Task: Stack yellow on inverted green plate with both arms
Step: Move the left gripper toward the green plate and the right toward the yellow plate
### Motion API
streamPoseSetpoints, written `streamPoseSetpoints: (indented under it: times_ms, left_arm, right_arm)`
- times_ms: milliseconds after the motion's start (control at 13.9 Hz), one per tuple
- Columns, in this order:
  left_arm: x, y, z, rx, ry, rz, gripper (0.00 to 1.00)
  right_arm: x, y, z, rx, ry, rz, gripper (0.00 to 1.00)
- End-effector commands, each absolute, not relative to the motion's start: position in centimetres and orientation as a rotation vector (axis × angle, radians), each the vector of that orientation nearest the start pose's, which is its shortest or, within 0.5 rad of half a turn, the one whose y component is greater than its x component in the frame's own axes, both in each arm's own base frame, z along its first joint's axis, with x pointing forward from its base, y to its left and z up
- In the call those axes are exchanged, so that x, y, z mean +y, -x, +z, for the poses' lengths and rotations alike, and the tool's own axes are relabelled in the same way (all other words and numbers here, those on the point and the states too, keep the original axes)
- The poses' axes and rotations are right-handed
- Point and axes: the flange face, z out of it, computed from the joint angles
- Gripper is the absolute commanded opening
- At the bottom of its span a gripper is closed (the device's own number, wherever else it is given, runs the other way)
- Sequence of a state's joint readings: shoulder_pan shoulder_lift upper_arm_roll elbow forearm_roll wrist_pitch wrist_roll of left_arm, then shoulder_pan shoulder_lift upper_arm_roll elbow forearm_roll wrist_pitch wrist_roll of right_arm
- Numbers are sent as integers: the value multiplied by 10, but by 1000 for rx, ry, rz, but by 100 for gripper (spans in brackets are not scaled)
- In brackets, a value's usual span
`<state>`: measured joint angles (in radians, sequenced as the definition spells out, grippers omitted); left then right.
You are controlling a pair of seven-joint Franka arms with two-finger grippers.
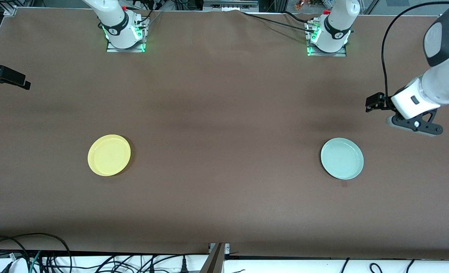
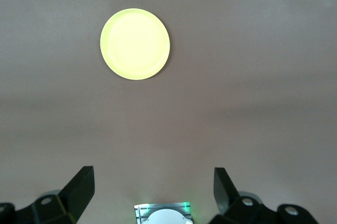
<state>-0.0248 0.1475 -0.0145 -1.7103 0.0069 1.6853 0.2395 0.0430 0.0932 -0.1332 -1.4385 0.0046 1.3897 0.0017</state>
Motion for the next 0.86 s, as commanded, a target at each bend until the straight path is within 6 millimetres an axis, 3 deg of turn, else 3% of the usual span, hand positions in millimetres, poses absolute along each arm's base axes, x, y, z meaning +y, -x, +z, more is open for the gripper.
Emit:
streamPoseSetpoints:
  times_ms: [0, 216, 360, 432, 577, 721, 793]
  left_arm:
    - [-17, -632, 445, 584, 3050, 349, 100]
    - [-14, -676, 386, 802, 2967, 249, 100]
    - [3, -693, 346, 858, 2966, 162, 100]
    - [4, -700, 324, 903, 2955, 134, 100]
    - [6, -707, 284, 947, 2945, 107, 100]
    - [12, -708, 255, 971, 2943, 109, 100]
    - [19, -709, 234, 988, 2943, 115, 100]
  right_arm:
    - [-54, -565, 621, 177, 3129, 215, 100]
    - [-65, -569, 609, 210, 3080, 243, 100]
    - [-68, -575, 596, 225, 3078, 274, 100]
    - [-76, -581, 580, 249, 3070, 318, 100]
    - [-77, -591, 565, 251, 3076, 322, 100]
    - [-76, -605, 539, 251, 3076, 347, 100]
    - [-78, -614, 517, 257, 3071, 387, 100]
